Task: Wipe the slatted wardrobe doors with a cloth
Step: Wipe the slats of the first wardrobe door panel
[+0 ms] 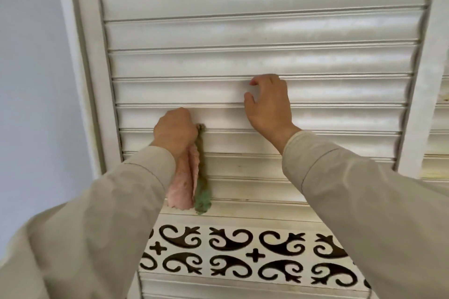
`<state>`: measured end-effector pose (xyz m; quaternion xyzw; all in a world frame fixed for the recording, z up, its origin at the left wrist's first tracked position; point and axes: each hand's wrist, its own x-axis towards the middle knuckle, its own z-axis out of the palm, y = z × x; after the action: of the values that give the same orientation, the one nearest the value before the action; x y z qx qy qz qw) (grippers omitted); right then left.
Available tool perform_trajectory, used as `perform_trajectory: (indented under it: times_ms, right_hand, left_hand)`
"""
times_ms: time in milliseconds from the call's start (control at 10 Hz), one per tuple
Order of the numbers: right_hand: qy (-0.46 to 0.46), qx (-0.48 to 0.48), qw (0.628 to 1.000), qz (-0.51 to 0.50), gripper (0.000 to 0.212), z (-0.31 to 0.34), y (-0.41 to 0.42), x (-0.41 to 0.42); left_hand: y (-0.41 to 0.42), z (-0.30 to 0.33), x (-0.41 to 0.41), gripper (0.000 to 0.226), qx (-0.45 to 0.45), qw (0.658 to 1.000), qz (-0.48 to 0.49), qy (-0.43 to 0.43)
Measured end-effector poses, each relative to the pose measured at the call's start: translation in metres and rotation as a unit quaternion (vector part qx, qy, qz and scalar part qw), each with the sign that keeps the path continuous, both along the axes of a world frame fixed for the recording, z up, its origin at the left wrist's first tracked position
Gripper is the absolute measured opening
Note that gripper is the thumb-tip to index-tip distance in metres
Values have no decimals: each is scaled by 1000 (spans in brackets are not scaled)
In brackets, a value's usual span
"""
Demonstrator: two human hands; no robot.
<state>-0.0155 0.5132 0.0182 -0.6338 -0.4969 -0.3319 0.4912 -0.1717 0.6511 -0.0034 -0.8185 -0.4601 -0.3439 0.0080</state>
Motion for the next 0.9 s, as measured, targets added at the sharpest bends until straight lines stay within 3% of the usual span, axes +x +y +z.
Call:
perform_trajectory:
  times_ms: [100,200,400,600,700,900]
  right_hand:
    - [-49,-37,997,-49,54,2,24,-18]
    - [-43,-133,985,-105,79,1,48,-33]
    - [-28,-210,965,-153,103,-5,65,-34]
    - [-43,-214,955,-199,110,-6,73,-34]
    - [-47,-203,957,-203,111,-9,75,-33]
    - [-49,-193,958,-205,112,-11,75,-33]
  left_hand:
    - [31,-3,-36,21,-4,999,23,-27]
    - [60,-8,-76,18,-23,996,52,-67]
    - [99,-15,-128,26,-87,981,60,-165]
    - [92,-22,-107,25,-82,968,26,-237]
    - [86,-29,-95,21,-60,973,-6,-225]
    - [91,-50,-119,19,-27,993,-69,-87]
